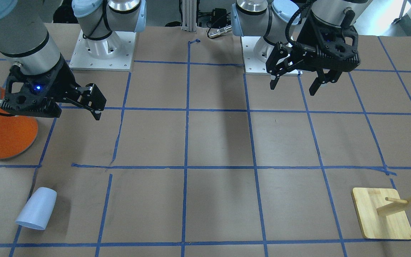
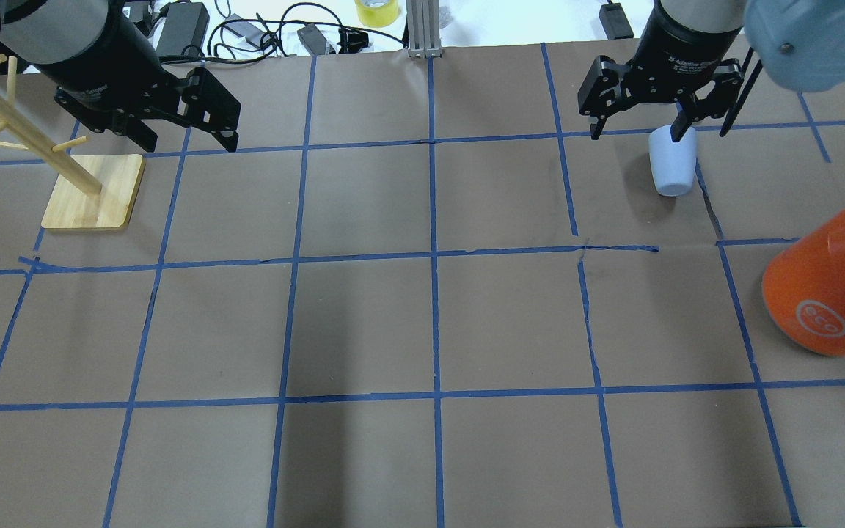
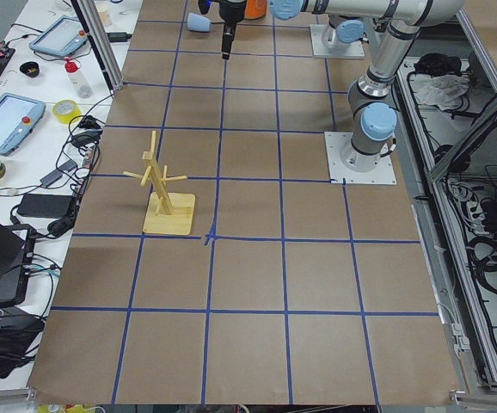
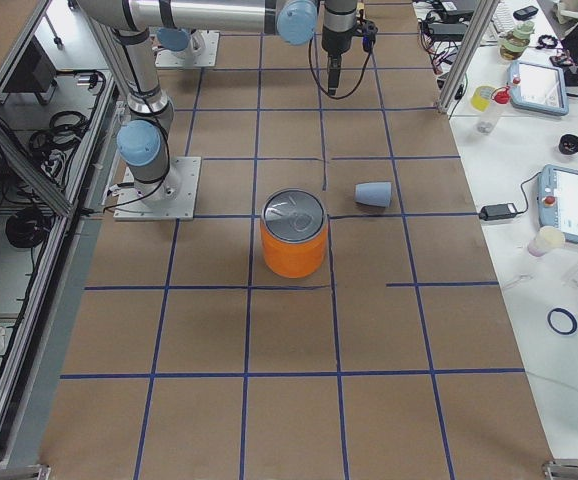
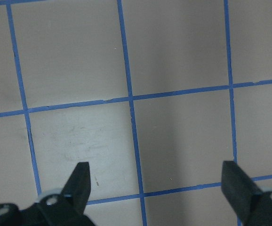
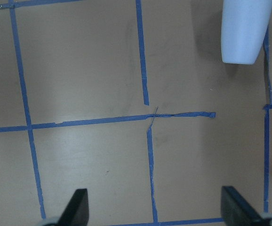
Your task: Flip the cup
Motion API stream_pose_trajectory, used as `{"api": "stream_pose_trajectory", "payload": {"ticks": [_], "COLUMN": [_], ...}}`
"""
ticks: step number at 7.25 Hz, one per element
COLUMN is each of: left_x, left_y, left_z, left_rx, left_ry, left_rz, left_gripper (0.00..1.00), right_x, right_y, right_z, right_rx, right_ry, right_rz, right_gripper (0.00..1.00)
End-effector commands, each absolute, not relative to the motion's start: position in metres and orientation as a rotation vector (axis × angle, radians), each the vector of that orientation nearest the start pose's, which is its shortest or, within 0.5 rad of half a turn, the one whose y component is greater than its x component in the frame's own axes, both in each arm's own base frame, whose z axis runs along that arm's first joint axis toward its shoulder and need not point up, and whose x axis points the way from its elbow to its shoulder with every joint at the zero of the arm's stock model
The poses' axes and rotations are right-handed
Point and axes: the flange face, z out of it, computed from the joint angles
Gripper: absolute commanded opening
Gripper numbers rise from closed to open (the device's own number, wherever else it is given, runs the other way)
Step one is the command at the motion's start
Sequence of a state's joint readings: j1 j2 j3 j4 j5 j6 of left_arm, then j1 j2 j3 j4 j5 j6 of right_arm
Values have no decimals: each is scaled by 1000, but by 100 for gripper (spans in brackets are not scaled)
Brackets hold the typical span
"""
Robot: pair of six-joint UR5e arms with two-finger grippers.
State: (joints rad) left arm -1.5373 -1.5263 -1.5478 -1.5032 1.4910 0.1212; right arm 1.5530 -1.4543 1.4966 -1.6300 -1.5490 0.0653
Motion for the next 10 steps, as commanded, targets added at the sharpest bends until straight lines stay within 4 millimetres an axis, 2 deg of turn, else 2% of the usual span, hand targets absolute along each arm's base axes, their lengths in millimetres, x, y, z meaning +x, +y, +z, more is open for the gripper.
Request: {"api": "stream_pose_trajectory", "payload": {"ticks": [1, 2, 3, 4, 5, 6, 7, 8, 9, 10], "left_x": [-125, -125, -124, -118, -116, -116, -117, -117, -117, -117], "left_y": [-489, -489, -489, -488, -487, -487, -487, -487, -487, -487], "left_z": [529, 529, 529, 531, 531, 531, 531, 531, 531, 528], "left_rx": [149, 163, 195, 185, 181, 181, 181, 181, 183, 181], "left_ry": [3199, 3195, 3182, 3131, 3108, 3108, 3110, 3109, 3109, 3112], "left_rz": [-226, -225, -227, -223, -220, -218, -221, -225, -225, -216], "left_gripper": [100, 100, 100, 100, 100, 100, 100, 100, 100, 100], "right_x": [117, 97, 69, 35, 7, 5, 4, 3, -2, -5], "right_y": [-555, -562, -566, -572, -587, -599, -605, -615, -631, -643], "right_z": [452, 432, 417, 384, 352, 317, 284, 258, 245, 221], "right_rx": [159, 179, 271, 361, 424, 433, 435, 436, 439, 443], "right_ry": [3151, 3230, 3243, 3227, 3223, 3224, 3221, 3212, 3212, 3212], "right_rz": [18, 80, 131, 188, 68, -76, -125, -131, -249, -277], "right_gripper": [100, 100, 100, 100, 100, 100, 100, 100, 100, 100]}}
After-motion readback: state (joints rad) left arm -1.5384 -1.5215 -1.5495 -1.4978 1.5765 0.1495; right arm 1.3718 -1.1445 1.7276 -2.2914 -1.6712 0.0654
